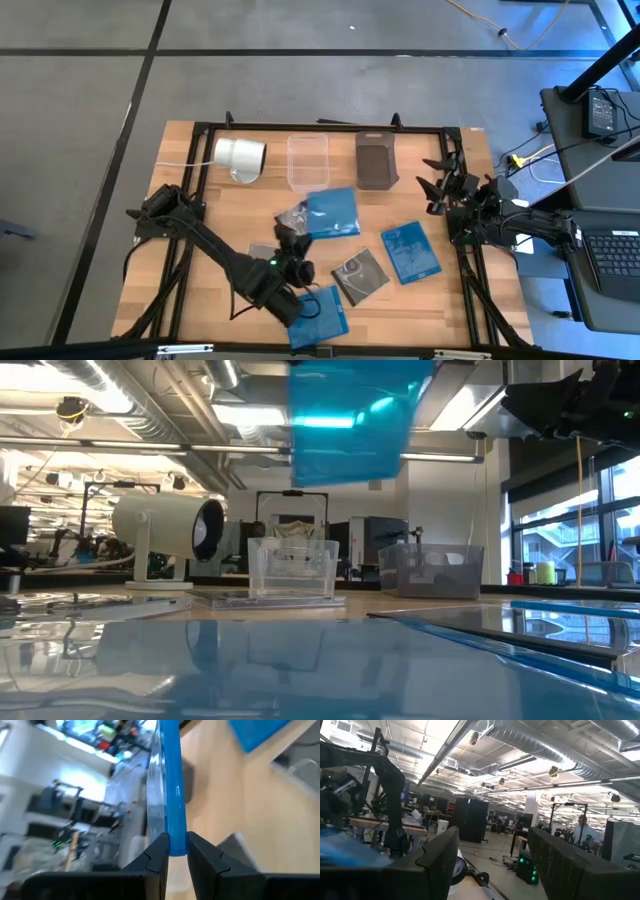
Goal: Pick & place jewel cases by type
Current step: Put the top left blue cd case into the gray bin
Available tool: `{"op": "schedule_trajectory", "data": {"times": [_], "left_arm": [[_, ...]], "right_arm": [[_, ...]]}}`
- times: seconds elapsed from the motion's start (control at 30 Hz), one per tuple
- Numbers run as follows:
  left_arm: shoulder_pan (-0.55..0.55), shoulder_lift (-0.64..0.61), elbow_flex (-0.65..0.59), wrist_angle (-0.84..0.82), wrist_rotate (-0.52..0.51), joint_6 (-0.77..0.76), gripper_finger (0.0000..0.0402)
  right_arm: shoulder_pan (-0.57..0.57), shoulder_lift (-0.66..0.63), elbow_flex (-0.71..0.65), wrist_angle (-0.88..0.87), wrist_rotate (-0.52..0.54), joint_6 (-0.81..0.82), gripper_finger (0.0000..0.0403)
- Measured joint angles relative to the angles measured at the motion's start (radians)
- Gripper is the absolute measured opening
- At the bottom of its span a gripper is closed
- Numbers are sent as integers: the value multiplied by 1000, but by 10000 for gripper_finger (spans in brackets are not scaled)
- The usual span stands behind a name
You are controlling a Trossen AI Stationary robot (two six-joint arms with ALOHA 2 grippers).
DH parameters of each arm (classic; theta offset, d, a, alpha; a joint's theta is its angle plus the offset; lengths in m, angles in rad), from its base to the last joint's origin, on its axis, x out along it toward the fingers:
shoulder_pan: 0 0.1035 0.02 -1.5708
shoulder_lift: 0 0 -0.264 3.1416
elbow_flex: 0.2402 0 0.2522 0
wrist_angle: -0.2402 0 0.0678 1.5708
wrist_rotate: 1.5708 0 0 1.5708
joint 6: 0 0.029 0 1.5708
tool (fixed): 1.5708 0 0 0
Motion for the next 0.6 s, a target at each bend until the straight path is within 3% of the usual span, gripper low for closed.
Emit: {"op": "schedule_trajectory", "data": {"times": [0.3, 0.43, 0.6], "left_arm": [[90, 0, 0, 568, 221, 635, 56], [135, -6, 0, 773, 415, 851, 56], [188, -67, 0, 833, 723, 930, 54]], "right_arm": [[0, 0, 0, 13, 1, -22, 242], [0, 0, 0, 1, 17, -47, 242], [0, 0, 0, -45, 118, -101, 242]]}}
